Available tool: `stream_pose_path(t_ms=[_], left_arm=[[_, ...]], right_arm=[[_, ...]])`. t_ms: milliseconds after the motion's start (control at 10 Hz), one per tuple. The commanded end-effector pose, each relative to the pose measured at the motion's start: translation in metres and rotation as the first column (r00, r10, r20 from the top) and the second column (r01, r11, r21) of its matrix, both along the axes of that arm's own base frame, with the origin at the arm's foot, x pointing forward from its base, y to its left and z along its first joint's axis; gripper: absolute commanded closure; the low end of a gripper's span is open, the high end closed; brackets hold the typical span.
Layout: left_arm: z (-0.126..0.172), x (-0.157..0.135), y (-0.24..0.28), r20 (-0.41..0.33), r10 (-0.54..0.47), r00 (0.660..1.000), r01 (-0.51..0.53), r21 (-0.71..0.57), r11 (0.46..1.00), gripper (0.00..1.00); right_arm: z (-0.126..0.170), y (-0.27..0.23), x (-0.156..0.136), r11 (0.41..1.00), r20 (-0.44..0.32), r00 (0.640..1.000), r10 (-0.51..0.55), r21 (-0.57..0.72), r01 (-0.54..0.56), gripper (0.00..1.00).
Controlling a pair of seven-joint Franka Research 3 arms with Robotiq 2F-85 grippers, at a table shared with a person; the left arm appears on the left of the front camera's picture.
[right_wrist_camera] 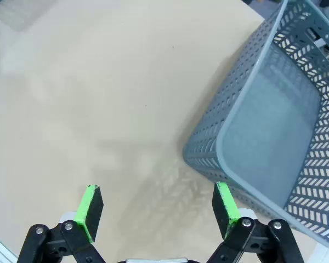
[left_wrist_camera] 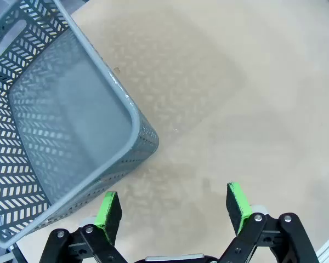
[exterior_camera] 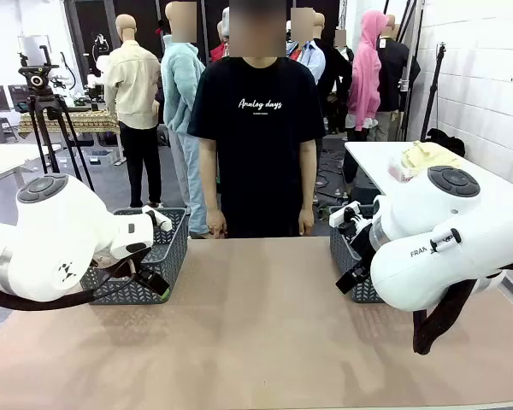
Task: Sort the tops and bottoms.
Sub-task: Lift clothes from the center of the table with your left hand.
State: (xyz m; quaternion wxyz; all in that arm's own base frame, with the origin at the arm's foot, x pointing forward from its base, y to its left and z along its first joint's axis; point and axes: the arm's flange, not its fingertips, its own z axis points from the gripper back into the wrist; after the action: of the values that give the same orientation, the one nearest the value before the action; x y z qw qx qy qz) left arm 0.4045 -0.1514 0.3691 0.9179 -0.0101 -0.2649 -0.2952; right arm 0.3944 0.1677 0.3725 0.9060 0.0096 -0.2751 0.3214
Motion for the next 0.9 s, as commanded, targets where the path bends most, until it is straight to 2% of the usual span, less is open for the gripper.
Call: stream_pose_path(t_ms=[0,800], left_arm=[[0.003,-0.0007,0.0003,0.007,0.0,1.0,0.0,-0.003,1.0,0.0],[0.003,-0.0007,0.0003,0.007,0.0,1.0,0.0,-0.003,1.0,0.0]], right_arm=[[0.0009,0.0001,0.0002,1.0,0.003,1.0,0.0,0.002,0.0,0.0],[0.0009,0.0001,0.0002,1.0,0.003,1.0,0.0,0.002,0.0,0.0]])
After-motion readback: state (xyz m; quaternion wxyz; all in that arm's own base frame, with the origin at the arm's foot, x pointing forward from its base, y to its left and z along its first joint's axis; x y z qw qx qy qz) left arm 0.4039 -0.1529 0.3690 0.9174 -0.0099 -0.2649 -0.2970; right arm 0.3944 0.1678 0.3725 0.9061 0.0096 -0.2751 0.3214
